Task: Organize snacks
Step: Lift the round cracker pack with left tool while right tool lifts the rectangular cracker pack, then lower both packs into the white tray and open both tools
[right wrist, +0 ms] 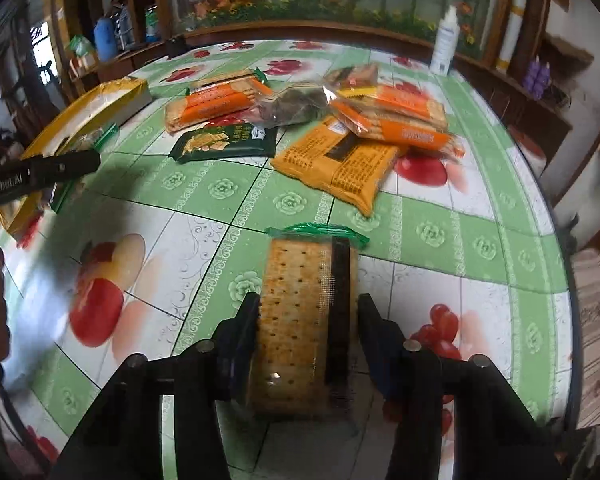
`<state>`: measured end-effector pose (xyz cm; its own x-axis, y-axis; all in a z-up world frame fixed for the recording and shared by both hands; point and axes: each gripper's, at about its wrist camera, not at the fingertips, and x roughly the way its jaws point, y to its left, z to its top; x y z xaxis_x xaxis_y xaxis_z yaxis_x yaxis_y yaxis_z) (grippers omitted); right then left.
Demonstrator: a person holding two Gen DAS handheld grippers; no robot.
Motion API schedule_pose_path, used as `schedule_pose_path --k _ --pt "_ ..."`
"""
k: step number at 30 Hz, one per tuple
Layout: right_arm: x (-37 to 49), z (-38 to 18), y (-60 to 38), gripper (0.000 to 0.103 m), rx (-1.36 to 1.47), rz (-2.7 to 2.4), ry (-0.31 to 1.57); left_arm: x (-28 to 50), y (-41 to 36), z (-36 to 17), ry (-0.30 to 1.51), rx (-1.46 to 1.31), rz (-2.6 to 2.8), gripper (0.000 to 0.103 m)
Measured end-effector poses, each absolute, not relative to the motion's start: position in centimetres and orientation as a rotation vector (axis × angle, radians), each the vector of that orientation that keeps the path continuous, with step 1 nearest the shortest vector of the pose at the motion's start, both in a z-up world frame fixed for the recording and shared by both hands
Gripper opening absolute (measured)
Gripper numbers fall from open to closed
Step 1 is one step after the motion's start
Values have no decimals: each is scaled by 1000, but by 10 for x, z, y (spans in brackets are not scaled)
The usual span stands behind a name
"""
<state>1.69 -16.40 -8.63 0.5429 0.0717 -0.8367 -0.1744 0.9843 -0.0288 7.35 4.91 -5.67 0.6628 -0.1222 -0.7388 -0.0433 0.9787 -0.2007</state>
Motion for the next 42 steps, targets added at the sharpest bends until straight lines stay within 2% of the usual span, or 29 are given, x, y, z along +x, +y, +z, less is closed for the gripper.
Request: schedule_pose_path --k 9,14,25,30,42 --pt "22 -58 -134 49 -73 299 912 53 78 -28 759 -200 31 78" --pt "49 -35 -95 49 38 523 890 43 115 -15 722 -216 116 78" --pt "128 4 45 48 84 822 840 56 214 -34 768 -288 310 78" --pt "163 -5 98 48 77 847 872 60 226 -41 774 -290 333 78" --pt "207 -47 144 48 6 793 938 71 235 -51 797 -267 374 78"
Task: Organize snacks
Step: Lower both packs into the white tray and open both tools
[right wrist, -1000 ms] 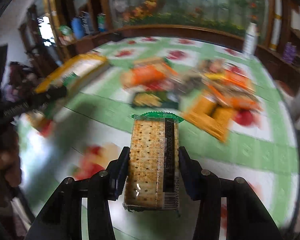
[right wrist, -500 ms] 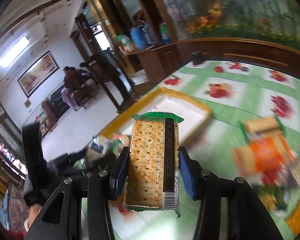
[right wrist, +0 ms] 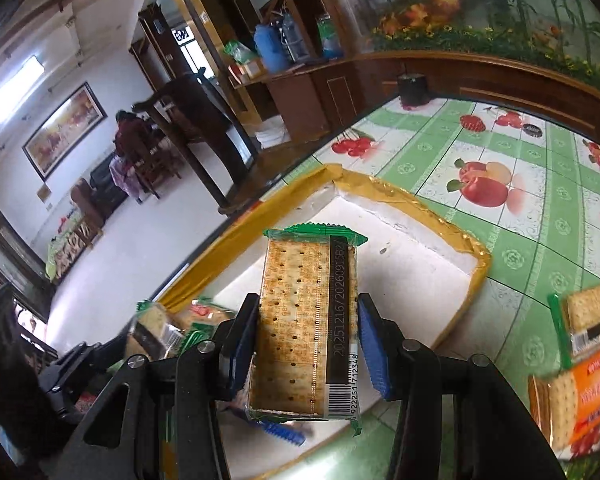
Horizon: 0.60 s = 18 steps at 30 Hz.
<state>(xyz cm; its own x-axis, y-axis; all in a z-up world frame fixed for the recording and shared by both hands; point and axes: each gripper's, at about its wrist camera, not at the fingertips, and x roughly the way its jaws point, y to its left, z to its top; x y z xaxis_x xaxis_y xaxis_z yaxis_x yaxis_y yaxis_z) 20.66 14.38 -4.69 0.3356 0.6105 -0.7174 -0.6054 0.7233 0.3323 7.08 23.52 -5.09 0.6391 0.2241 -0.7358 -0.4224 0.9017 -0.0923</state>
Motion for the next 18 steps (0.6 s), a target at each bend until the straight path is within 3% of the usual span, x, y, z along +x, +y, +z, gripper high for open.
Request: schedule_pose_path --k 11,12,14,18 --pt "215 -72 148 51 5 795 1012 70 243 -58 827 -347 359 81" --pt "215 -71 146 54 11 789 1011 69 242 -58 827 -351 367 82" --pt "214 -65 138 73 44 799 1009 66 241 -54 828 -341 387 82" --pt "205 -38 104 92 175 813 977 57 234 -40 784 -305 406 83"
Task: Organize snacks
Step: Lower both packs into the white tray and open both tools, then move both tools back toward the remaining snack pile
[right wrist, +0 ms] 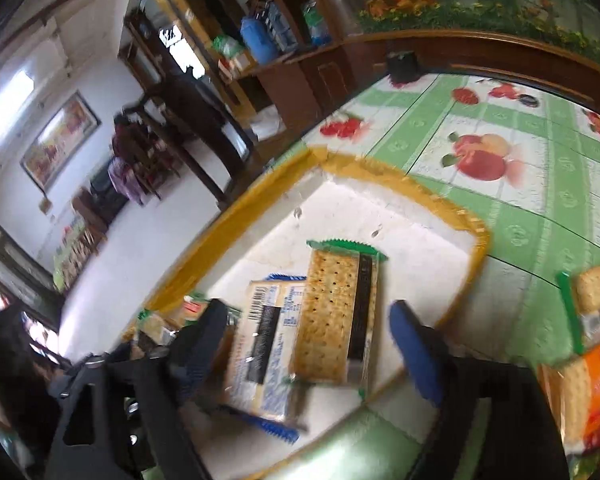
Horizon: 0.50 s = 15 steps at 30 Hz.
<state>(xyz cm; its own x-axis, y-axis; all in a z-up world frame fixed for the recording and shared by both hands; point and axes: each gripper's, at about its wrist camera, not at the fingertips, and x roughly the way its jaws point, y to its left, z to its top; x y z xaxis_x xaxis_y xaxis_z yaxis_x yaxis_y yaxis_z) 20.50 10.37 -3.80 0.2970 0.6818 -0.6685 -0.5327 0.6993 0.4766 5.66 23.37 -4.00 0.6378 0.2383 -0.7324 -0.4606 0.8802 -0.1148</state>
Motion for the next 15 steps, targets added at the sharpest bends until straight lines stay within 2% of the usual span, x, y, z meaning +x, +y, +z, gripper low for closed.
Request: schedule_pose_path --k 2,8,11,15 --pt "202 -25 80 102 261 798 955 55 229 -34 769 -299 403 83" --pt "182 0 -21 102 531 765 859 60 195 -19 747 -266 313 83" --pt "164 5 -71 102 500 670 792 67 173 -14 739 -244 265 83" --pt "148 -2 -125 103 490 560 812 78 142 -8 727 -197 206 83"
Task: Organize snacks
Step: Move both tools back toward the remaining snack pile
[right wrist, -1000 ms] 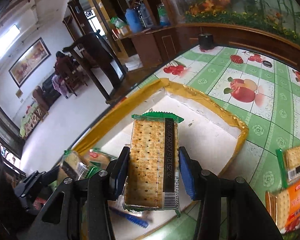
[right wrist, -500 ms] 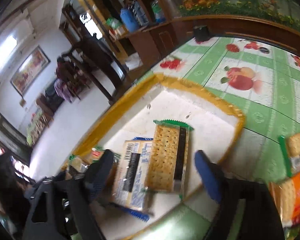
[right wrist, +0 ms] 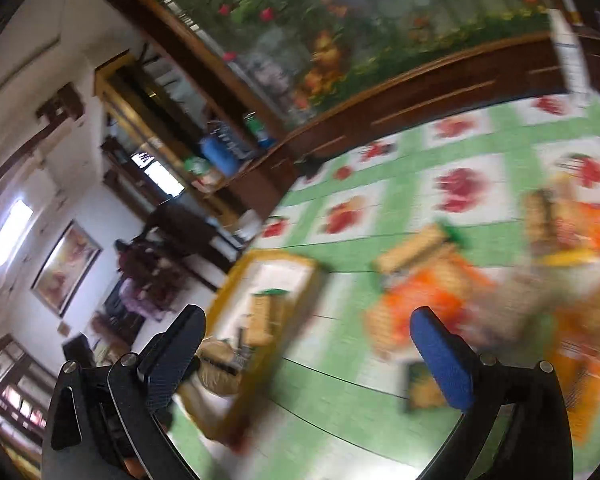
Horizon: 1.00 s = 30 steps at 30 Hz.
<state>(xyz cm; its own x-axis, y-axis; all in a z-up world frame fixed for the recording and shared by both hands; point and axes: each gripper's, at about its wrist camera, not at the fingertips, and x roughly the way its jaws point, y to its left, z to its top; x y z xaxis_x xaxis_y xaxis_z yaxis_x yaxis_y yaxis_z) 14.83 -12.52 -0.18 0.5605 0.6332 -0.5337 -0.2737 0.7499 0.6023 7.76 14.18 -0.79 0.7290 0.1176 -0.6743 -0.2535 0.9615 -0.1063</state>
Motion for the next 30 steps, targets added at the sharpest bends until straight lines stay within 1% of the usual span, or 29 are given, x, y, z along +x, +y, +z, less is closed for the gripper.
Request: schedule_pose_path --k 2,5,8,11,17,22,26,30 --pt "145 -10 -150 103 512 538 843 82 129 -8 719 -137 211 83" --pt "136 -18 -179 103 536 521 843 87 131 -16 741 -85 261 83" --pt "123 -21 -200 103 535 501 819 87 147 -21 765 -146 270 83" --pt "109 -27 -219 103 526 442 816 88 139 -21 773 -159 232 82" --pt "95 -39 -237 103 455 347 825 106 70 -29 810 -36 37 82" --pt "88 -37 -220 103 264 300 817 127 4 -37 828 107 -169 82" --pt "88 -41 -208 99 187 282 842 145 -28 -43 859 221 -298 82" --pt "95 -48 -198 91 150 252 875 156 -42 -54 891 321 -341 82"
